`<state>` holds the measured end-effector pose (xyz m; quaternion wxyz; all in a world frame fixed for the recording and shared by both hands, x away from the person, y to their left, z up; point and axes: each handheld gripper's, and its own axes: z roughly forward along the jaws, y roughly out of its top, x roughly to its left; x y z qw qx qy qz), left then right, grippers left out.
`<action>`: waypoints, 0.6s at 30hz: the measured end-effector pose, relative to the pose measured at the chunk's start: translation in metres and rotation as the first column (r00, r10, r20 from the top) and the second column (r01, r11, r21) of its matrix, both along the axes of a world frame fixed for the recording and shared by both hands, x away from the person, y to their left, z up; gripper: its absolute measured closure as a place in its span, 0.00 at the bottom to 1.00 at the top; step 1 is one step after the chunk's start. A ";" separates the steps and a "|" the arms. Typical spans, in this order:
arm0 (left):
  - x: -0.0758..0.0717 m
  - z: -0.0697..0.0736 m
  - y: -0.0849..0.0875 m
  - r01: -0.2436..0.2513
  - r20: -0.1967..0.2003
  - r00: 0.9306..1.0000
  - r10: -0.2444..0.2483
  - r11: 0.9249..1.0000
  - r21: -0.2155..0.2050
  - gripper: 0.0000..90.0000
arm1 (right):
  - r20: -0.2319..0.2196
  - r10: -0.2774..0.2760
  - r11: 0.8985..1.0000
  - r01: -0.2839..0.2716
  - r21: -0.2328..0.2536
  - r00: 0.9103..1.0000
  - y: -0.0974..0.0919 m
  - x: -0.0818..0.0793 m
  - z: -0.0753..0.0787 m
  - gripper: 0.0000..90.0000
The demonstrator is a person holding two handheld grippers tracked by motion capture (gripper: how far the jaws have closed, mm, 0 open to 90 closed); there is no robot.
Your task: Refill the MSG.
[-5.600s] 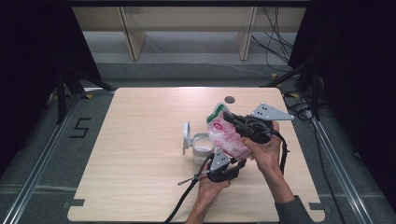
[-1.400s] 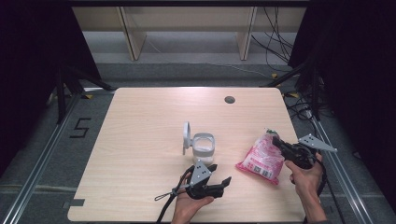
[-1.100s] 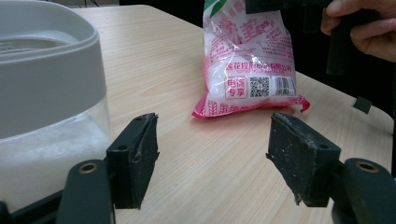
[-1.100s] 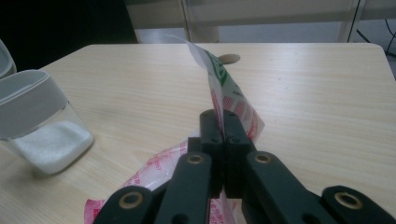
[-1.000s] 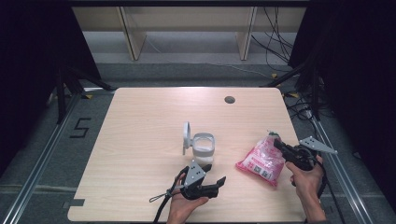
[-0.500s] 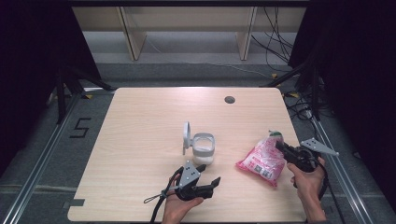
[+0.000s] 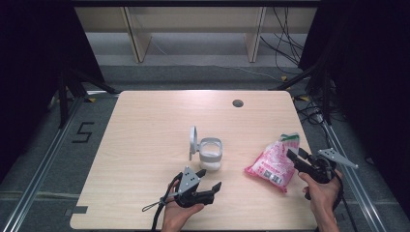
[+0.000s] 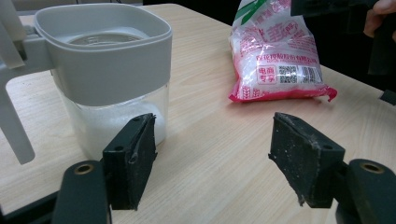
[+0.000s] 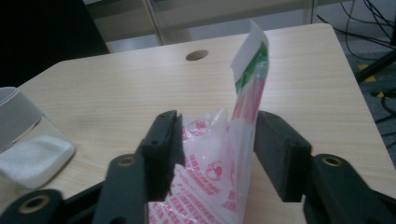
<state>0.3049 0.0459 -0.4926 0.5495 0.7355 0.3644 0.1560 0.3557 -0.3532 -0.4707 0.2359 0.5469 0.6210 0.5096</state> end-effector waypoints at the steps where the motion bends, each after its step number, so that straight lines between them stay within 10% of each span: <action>1: 0.000 0.000 0.002 0.008 0.000 1.000 -0.008 1.000 0.026 0.34 | -0.022 -0.028 0.999 0.029 0.021 0.999 0.000 -0.004 0.002 0.53; 18: 0.003 0.003 0.015 -0.032 0.005 0.999 0.031 0.998 0.054 0.34 | 0.045 0.007 0.993 -0.001 -0.119 0.999 0.021 -0.033 0.010 0.49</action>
